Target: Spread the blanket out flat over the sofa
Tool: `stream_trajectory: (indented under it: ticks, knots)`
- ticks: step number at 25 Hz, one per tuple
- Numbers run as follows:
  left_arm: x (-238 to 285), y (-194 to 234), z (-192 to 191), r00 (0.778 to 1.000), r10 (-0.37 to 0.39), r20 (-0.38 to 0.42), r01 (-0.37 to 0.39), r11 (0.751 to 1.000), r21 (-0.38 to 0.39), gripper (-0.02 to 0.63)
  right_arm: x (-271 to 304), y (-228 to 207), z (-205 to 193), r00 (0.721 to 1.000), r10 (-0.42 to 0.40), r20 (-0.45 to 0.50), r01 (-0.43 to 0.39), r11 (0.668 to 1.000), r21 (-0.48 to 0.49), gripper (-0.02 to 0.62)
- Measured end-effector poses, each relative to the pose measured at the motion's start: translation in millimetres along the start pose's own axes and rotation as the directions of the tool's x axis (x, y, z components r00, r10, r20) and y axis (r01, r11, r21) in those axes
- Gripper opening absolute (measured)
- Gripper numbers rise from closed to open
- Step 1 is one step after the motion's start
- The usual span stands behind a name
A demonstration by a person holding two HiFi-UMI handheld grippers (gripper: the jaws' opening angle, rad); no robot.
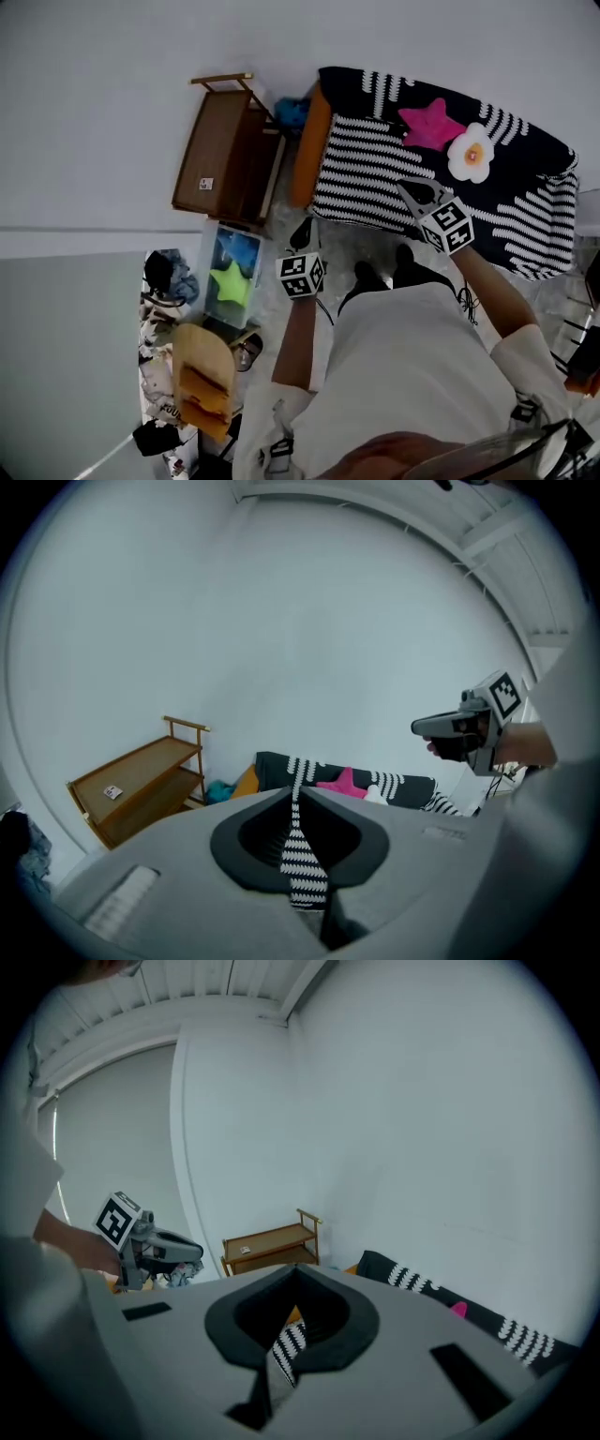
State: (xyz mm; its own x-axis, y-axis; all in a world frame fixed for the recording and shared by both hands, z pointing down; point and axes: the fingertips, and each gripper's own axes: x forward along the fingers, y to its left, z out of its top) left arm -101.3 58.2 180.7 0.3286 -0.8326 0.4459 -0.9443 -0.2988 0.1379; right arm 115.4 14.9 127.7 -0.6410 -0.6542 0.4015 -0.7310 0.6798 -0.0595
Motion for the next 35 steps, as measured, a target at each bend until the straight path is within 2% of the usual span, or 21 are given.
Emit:
stream_trajectory:
  ticks: [5, 15, 35]
  knots:
    - [-17, -25, 37, 0.998, -0.007, 0.059, 0.006, 1.000, 0.009, 0.025, -31, -8, 26, 0.999, 0.023, 0.044, -0.022, 0.999, -0.034, -0.003]
    - [-30, -72, 86, 0.987, -0.015, 0.163, 0.014, 1.000, 0.007, 0.017, -73, -45, 61, 0.990, 0.063, 0.124, -0.055, 0.996, -0.066, -0.003]
    - [-23, -90, 101, 0.985, -0.022, 0.173, 0.020, 1.000, 0.015, 0.017, -83, -64, 69, 0.986, 0.079, 0.150, -0.066, 0.994, -0.092, -0.003]
